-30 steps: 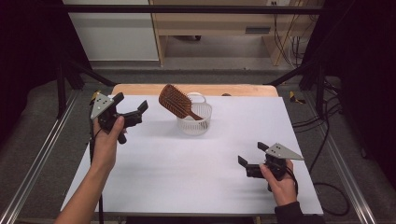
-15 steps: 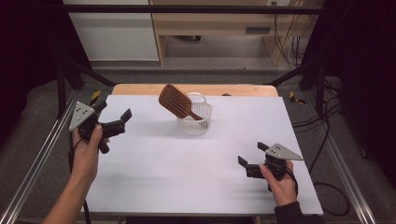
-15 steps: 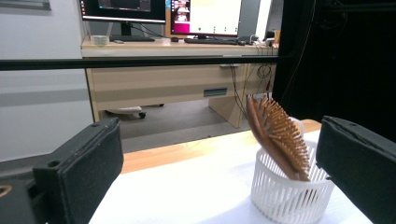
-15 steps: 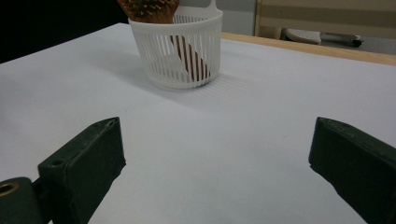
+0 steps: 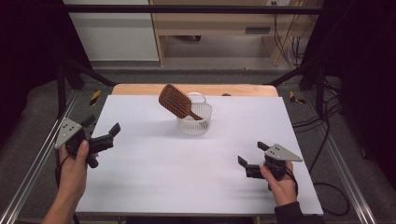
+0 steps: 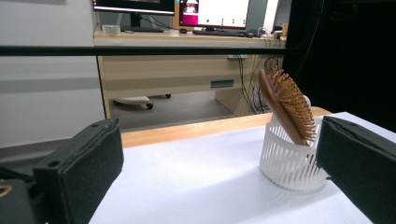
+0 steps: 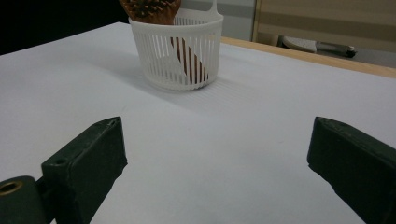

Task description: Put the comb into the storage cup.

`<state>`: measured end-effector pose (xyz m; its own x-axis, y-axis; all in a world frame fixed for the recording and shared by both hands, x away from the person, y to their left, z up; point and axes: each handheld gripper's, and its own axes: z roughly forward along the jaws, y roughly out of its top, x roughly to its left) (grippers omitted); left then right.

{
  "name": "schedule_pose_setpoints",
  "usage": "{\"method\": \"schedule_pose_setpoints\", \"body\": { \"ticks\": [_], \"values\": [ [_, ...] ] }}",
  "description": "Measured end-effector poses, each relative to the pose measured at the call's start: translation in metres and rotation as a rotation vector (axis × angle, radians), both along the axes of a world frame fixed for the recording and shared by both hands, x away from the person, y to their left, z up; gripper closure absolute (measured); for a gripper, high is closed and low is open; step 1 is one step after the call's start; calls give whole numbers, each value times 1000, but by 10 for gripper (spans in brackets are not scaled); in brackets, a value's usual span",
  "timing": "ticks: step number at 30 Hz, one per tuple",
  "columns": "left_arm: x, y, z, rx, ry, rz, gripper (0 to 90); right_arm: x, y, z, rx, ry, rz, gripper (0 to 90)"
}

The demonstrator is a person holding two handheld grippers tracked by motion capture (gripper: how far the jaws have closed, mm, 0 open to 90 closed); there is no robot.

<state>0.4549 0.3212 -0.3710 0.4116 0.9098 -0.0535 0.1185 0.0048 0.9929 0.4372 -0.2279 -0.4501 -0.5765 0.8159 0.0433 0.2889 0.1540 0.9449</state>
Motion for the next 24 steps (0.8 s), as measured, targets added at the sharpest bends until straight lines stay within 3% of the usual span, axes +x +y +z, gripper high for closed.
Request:
{"method": "schedule_pose_setpoints", "body": {
  "ticks": [9,24],
  "values": [
    [-10,18,-15,-30,15,26,11,-2,-1,1,-13,-47,-8,47],
    [-23,15,-33,-12,21,12,12,-2,-5,2,-11,-76,-16,44]
  ]
}}
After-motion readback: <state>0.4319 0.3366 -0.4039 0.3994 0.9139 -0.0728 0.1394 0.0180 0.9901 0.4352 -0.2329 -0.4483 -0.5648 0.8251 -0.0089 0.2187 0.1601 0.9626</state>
